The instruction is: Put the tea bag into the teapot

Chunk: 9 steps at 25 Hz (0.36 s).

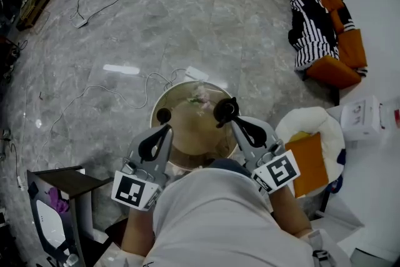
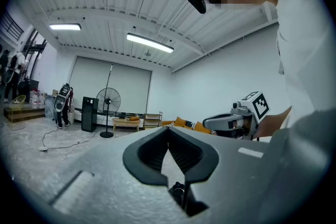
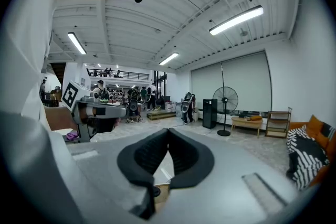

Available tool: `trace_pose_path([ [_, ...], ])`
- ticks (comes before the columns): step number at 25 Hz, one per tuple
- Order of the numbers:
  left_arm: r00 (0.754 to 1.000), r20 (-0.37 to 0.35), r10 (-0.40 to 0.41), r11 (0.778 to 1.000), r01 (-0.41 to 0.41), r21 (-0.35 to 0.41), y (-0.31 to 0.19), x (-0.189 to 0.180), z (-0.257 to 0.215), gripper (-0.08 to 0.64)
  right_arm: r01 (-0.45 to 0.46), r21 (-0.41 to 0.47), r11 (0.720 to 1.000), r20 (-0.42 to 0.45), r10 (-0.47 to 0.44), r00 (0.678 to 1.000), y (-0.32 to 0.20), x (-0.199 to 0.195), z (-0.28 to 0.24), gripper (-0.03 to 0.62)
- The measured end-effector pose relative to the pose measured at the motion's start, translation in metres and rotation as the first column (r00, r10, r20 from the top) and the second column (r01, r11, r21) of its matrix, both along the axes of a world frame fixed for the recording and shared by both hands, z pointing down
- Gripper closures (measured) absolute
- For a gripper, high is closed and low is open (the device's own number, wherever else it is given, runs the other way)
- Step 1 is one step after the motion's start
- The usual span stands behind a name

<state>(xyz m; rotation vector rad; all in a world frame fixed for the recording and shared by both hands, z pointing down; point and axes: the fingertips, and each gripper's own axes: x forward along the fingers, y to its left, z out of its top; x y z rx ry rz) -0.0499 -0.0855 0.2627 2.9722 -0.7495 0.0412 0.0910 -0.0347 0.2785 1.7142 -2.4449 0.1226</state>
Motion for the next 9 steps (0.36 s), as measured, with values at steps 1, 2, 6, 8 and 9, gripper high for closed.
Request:
trace_pose_path([
  [1,1.0,-0.001,-0.005,1.0,0.005,-0.004,-0.0002,-0.0012,0.0007,0.552,0.004,0.0,1.0,0.001,-0.004,1.0,0.0,-0.0008,0.0002,0.589],
  [2,1.0,-0.001,-0.01,1.0,0.01,-0.008,-0.0002,-0.002,0.0015,0.552,0.008,0.0,1.0,0.001,-0.008,1.0,-0.0001,-0.0014,0.0005,0.589],
  [6,1.0,0.005,-0.02,1.0,0.02,-0.016,0.0,-0.0018,0.003,0.552,0.017,-0.004,1.0,0.004,-0.017,1.0,-0.0016,-0.0019,0.0015,0.589],
  [8,1.0,0.006,-0.021,1.0,0.021,-0.017,-0.0004,-0.0019,0.0029,0.552,0.02,-0.004,1.0,0.008,-0.02,1.0,-0.0031,-0.0026,0.0013,0.589],
  [9,1.0,0.006,-0.022,1.0,0.022,-0.018,-0.0007,-0.0021,0.0029,0.552,0.022,-0.003,1.0,0.01,-0.022,1.0,-0.0038,-0.003,0.0011,0.589],
])
